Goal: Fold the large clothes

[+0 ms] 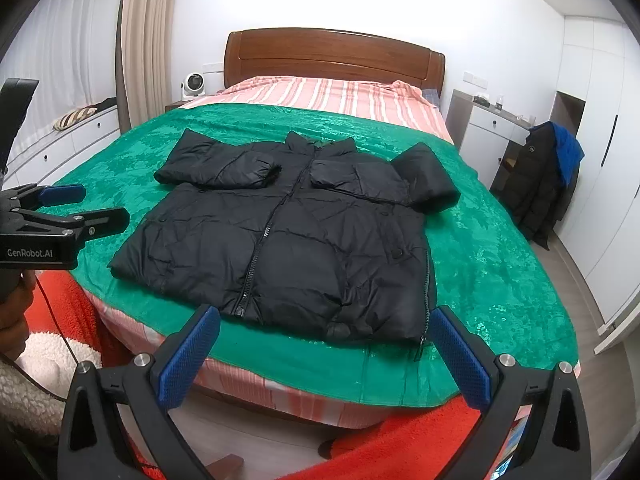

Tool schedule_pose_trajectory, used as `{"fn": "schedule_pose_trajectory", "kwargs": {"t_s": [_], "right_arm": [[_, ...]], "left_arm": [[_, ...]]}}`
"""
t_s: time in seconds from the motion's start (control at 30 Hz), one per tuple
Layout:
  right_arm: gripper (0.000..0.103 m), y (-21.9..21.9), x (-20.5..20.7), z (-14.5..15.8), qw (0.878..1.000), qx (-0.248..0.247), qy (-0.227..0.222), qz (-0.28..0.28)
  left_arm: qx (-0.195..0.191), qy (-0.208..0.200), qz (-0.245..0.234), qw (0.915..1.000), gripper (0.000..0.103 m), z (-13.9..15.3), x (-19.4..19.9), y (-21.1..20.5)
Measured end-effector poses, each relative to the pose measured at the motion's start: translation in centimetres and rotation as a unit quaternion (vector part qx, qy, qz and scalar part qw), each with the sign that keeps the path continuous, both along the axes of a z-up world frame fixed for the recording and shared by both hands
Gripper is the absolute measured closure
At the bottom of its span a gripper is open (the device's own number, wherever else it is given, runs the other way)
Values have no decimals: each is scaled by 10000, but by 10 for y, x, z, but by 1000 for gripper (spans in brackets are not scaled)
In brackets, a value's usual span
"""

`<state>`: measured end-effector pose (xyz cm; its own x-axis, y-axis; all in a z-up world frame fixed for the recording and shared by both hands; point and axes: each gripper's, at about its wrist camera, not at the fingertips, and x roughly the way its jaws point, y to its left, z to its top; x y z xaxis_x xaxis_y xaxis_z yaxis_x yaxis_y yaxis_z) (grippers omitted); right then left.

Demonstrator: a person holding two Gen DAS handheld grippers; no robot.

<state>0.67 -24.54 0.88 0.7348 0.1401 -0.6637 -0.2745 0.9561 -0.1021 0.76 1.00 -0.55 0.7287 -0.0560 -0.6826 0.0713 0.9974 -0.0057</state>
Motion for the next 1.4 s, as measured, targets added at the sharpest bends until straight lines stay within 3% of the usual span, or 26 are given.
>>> {"fn": "schedule_pose_trajectory", "kwargs": {"t_s": [1.4], "right_arm": [[0,1,3,2,9999,39,-105,-23]], "left_arm": [[-100,-168,176,9997,0,4,-1,7]]}}
